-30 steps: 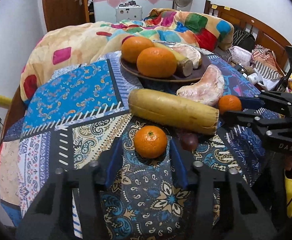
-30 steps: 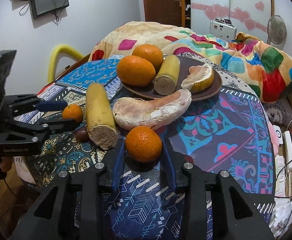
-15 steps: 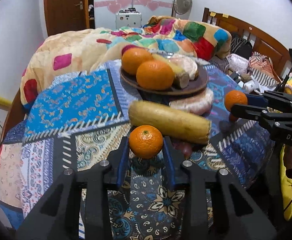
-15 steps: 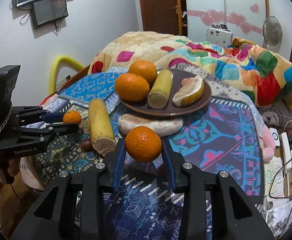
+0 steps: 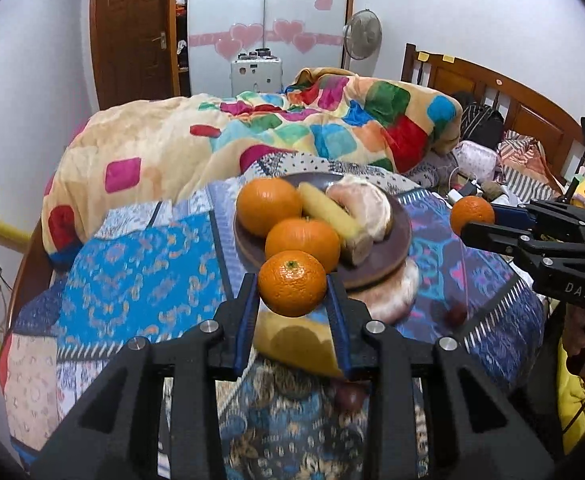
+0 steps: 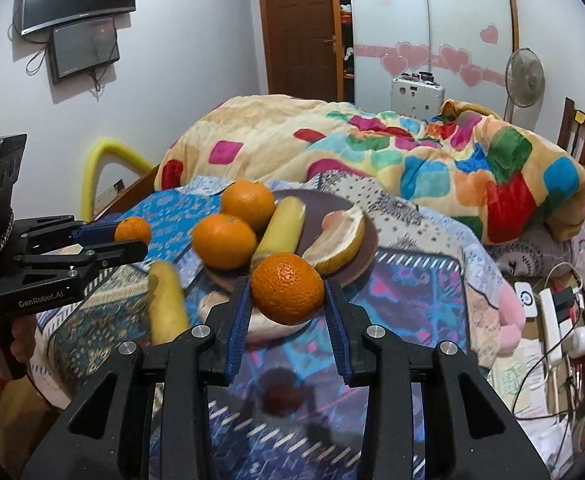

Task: Organize fruits
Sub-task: 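Grasp a small tangerine with the left gripper while the right gripper grasps another tangerine, then place the tangerine on the plate with the left gripper while the right places its tangerine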

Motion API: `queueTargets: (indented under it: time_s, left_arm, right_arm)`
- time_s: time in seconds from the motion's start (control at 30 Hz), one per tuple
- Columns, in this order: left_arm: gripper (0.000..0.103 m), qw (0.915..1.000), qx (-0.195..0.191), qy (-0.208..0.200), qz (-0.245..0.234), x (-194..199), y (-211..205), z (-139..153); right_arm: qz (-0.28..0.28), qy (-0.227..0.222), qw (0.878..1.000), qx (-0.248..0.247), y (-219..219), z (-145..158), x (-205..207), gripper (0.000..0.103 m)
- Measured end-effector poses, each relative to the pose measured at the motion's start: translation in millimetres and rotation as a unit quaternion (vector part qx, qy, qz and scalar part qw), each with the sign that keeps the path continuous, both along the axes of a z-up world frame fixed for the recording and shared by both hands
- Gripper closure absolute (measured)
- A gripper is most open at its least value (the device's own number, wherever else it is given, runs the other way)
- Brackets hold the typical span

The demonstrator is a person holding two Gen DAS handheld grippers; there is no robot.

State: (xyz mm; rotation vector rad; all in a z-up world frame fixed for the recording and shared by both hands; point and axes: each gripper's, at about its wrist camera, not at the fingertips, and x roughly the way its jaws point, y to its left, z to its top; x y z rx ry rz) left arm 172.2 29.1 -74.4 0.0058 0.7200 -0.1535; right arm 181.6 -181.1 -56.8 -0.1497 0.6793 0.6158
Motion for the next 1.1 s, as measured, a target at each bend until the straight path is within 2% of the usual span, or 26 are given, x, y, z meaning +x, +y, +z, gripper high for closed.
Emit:
queueTargets:
  time_s: [0.47,0.93,0.97,1.07,1.1]
  left_arm:
    - [0.07,1.0,0.006,0.006,-0.003,69,-5,-6]
    - [0.069,0.9996,0.017,0.022,-0.012,99,-12,-21]
    - [0.067,0.9996,0.016,0.023,-0.011,99,-11,-22]
    - [0.047,0.9999,0.012,0.013,-0.003,97,-9,-20]
    - [0.045,0.9999,0.011,0.008,0.0,96,-9,-19]
  right_arm:
    - [-0.015,0.022,1.0,0.005,13,-13,61,0.07]
    - [-0.005,0.051,0.999,-0.01,34,-28,95,0.069]
    - [-0.006,0.052,0.999,-0.011,36,-29,95,0.069]
    - [-0.004,0.054,0.998,-0.014,37,-30,94,0.069]
    - [-0.005,0.054,0.998,-0.015,37,-30,94,0.069]
